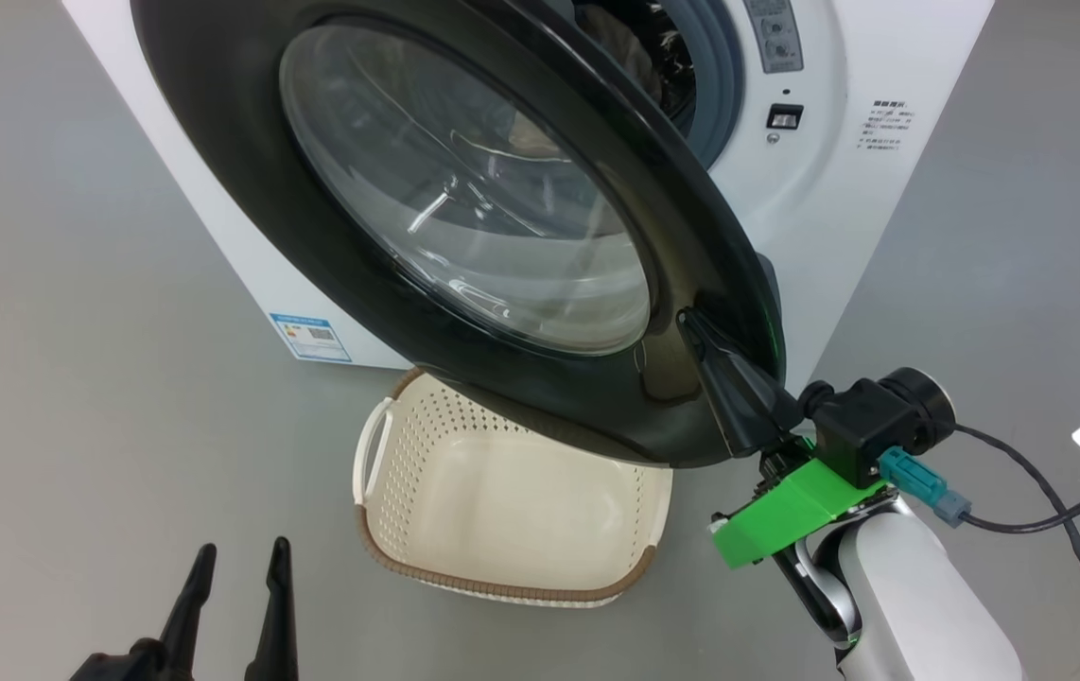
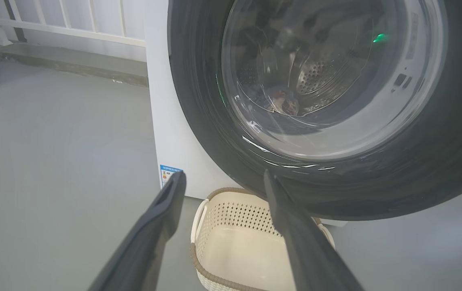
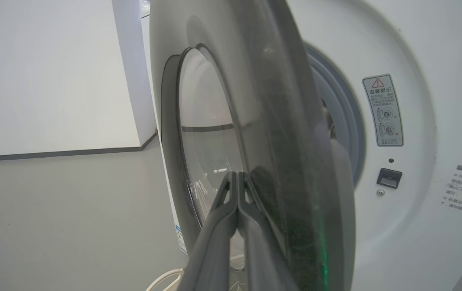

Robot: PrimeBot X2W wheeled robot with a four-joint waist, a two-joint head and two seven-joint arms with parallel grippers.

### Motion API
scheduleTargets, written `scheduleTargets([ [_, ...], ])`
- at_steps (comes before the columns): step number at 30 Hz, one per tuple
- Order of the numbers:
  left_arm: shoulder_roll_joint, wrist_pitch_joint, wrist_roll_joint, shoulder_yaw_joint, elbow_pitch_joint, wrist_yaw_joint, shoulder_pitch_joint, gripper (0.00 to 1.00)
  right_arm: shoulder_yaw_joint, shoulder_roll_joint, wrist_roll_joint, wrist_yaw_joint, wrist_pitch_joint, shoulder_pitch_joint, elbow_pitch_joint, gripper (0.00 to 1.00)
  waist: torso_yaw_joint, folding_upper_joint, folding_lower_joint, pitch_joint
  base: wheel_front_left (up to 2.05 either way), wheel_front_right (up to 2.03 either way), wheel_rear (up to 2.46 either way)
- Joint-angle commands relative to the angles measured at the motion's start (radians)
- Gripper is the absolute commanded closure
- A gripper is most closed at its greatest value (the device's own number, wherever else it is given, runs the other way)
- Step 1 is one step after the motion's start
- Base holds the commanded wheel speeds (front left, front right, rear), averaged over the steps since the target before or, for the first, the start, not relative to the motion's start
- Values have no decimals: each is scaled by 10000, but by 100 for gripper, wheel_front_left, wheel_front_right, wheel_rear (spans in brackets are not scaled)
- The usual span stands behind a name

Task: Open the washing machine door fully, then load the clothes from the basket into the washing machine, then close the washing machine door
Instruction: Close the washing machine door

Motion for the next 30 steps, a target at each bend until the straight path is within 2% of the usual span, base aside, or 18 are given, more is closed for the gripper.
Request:
scheduleTargets([
  [1,55,-65,-38,311,-264,-25,-402,0,144,145,-121,16,-48,-352,-246,100,-4,0,0,45,0,0,0],
  [30,55,-65,-316,156,-419,-25,-852,0,-1320,0,-1085,16,-48,-1938,-172,100,175,0,0,976,0,0,0],
])
